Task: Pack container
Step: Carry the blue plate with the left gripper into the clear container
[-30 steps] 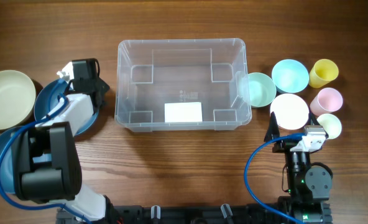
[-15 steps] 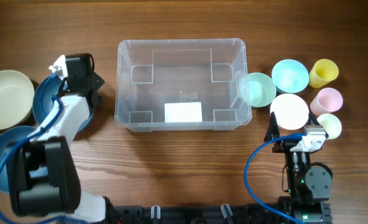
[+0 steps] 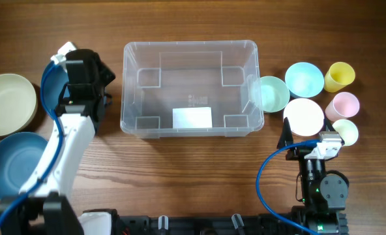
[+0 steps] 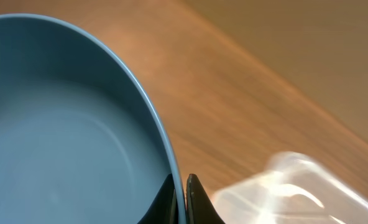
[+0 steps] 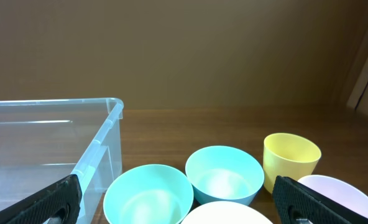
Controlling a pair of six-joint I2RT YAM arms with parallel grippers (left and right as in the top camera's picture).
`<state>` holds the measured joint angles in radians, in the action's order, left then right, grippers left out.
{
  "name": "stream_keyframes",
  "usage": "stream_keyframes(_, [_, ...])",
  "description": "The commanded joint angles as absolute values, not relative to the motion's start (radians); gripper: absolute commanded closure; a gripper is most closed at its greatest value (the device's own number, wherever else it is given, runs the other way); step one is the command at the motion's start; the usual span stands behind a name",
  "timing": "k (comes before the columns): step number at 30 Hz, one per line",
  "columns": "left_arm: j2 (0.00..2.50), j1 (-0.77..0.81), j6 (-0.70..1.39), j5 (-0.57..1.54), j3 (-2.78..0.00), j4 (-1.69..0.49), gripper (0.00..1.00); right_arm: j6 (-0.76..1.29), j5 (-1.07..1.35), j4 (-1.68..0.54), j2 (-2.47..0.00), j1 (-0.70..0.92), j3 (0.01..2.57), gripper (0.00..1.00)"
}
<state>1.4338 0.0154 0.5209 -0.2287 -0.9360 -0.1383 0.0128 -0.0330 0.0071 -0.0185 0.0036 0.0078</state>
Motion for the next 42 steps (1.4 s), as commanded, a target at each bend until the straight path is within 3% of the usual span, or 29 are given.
stream_keyframes(1, [1.332, 0.089, 0.386, -0.225, -0.992, -0.131, 0.96, 0.002, -0.02, 0.01, -0.014, 0.001, 0.005, 0.0])
stream_keyframes(8, [1.205, 0.271, 0.242, -0.224, -1.021, -0.131, 0.96, 0.003, -0.02, 0.01, -0.014, 0.001, 0.005, 0.0])
stream_keyframes(13, [1.155, 0.485, 0.112, -0.225, -1.023, -0.131, 0.96, 0.002, -0.02, 0.01, -0.014, 0.001, 0.005, 0.0])
stream_keyframes(20, [1.21, 0.67, 0.107, -0.225, -1.022, -0.158, 0.96, 0.002, -0.02, 0.01, -0.014, 0.001, 0.005, 0.0])
stream_keyframes(42, [1.49, 0.727, 0.108, -0.225, -1.022, -0.192, 0.96, 0.003, -0.02, 0.01, -0.014, 0.001, 0.005, 0.0])
